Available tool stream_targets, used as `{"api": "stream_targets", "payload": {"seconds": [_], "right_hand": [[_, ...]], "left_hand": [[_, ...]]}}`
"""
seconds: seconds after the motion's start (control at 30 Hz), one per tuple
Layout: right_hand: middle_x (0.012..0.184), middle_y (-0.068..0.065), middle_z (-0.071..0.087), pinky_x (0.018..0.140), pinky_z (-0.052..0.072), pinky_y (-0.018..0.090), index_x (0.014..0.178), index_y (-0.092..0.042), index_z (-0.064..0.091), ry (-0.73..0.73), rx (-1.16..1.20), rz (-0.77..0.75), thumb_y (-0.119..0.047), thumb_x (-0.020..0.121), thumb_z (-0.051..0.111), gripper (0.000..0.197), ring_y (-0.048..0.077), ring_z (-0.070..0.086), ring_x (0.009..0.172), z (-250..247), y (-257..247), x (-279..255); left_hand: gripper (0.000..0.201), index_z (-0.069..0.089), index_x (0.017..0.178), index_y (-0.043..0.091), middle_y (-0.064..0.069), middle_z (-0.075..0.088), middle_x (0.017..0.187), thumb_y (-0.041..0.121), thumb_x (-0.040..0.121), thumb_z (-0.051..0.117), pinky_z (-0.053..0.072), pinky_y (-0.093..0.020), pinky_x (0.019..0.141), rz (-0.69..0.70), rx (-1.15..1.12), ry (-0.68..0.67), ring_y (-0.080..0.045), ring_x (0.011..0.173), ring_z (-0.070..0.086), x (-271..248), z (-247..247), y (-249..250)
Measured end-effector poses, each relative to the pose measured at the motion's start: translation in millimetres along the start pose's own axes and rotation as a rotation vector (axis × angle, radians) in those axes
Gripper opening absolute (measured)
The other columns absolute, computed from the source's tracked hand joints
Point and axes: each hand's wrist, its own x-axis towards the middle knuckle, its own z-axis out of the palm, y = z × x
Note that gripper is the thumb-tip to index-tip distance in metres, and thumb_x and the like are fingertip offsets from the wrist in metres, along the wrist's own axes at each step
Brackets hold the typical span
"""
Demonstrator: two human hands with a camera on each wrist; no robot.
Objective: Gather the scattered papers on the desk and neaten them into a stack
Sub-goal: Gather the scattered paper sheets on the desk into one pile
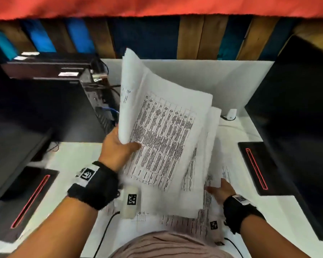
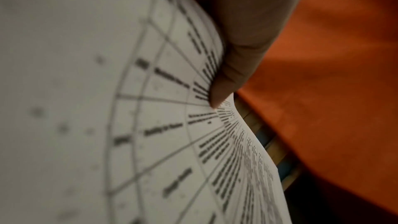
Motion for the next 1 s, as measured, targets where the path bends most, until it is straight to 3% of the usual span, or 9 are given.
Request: {"api": "stream_targets", "payload": {"seconds": [0.07, 0.13, 0.23, 0.3, 0.4, 0.57, 0.73, 0.83, 1.0], "right_hand": [[0.117, 0.018, 0.059, 0.086, 0.048, 0.032, 0.13, 0.003, 0.048, 0.011, 0.029, -0.007, -0.017, 0.093, 0.058, 0.043, 0.031, 0.057, 0.109, -3.6, -0.1, -2.3], [0.141, 0.021, 0.047, 0.108, 0.035, 0.035, 0.14, 0.001, 0.038, 0.025, 0.043, 0.009, -0.029, 0.1, 0.043, 0.049, 0.033, 0.045, 0.13, -6.6, 2.7, -0.2], [0.149, 0.02, 0.038, 0.108, 0.029, 0.032, 0.144, -0.002, 0.032, 0.047, 0.036, 0.045, -0.04, 0.102, 0.027, 0.057, 0.032, 0.038, 0.137, -11.3, 4.5, 1.0], [0.154, 0.017, 0.031, 0.111, 0.026, 0.033, 0.149, -0.005, 0.023, 0.024, 0.068, 0.056, -0.043, 0.102, 0.028, 0.06, 0.031, 0.033, 0.141, -10.8, 3.8, 1.6], [0.156, 0.017, 0.026, 0.114, 0.023, 0.031, 0.15, -0.002, 0.016, 0.021, 0.066, 0.047, -0.039, 0.101, 0.035, 0.065, 0.031, 0.029, 0.143, -4.8, 1.9, 4.1], [0.157, 0.015, 0.024, 0.115, 0.021, 0.031, 0.15, -0.001, 0.014, -0.019, 0.076, 0.006, -0.037, 0.1, 0.04, 0.067, 0.029, 0.026, 0.145, 5.6, -1.0, 3.9], [0.141, 0.019, 0.049, 0.106, 0.038, 0.036, 0.143, -0.004, 0.034, 0.121, 0.015, 0.015, -0.018, 0.092, 0.058, 0.058, 0.034, 0.05, 0.127, -6.5, 12.3, 13.9], [0.136, 0.019, 0.054, 0.102, 0.041, 0.037, 0.141, -0.004, 0.038, 0.145, -0.055, 0.006, -0.008, 0.088, 0.062, 0.058, 0.034, 0.054, 0.122, -6.5, 19.3, 17.0], [0.144, 0.015, 0.048, 0.107, 0.034, 0.032, 0.144, -0.008, 0.037, 0.092, -0.144, -0.041, -0.004, 0.096, 0.043, 0.048, 0.032, 0.047, 0.131, 0.2, 11.2, 17.4]], "left_hand": [[0.04, 0.054, 0.1, 0.01, -0.009, 0.057, 0.084, 0.002, 0.069, 0.078, 0.056, -0.036, 0.066, -0.165, 0.041, -0.054, -0.025, 0.073, 0.056, 3.3, 28.2, -46.0], [0.047, 0.049, 0.106, 0.012, -0.013, 0.059, 0.092, 0.005, 0.07, 0.078, 0.057, -0.042, 0.074, -0.297, 0.129, -0.099, -0.026, 0.078, 0.057, 3.3, 48.1, -94.1], [0.078, 0.034, 0.131, 0.006, -0.018, 0.058, 0.116, 0.006, 0.069, 0.08, 0.053, -0.039, 0.083, -0.411, 0.164, -0.168, -0.031, 0.095, 0.059, -1.4, 67.9, -144.9], [0.093, 0.024, 0.142, 0.005, -0.017, 0.053, 0.13, 0.014, 0.07, 0.082, 0.048, -0.041, 0.098, -0.444, 0.114, -0.054, -0.034, 0.112, 0.057, 0.5, 73.2, -160.3], [0.08, 0.023, 0.148, 0.009, -0.023, 0.04, 0.145, 0.039, 0.085, 0.063, 0.037, -0.048, 0.108, -0.545, 0.368, 0.141, -0.041, 0.129, 0.045, 8.5, 78.7, -162.9], [0.059, 0.022, 0.147, 0.005, -0.023, 0.031, 0.148, 0.024, 0.096, 0.044, 0.038, -0.045, 0.107, -0.532, 0.493, -0.245, -0.04, 0.13, 0.042, -6.7, 112.7, -160.5], [0.062, 0.02, 0.15, 0.011, -0.022, 0.028, 0.149, 0.021, 0.094, 0.047, 0.034, -0.048, 0.11, -0.57, 0.495, 0.013, -0.042, 0.133, 0.038, 3.2, 96.2, -157.2], [0.051, 0.039, 0.14, 0.005, -0.021, 0.042, 0.142, 0.0, 0.089, 0.041, 0.041, -0.04, 0.105, -0.515, 0.517, -0.104, -0.037, 0.125, 0.049, 10.4, 84.1, -169.8], [0.036, 0.06, 0.118, 0.01, -0.01, 0.066, 0.113, -0.001, 0.085, 0.051, 0.048, -0.028, 0.086, -0.333, 0.531, -0.248, -0.025, 0.097, 0.062, -2.8, 99.3, -167.4]]}}
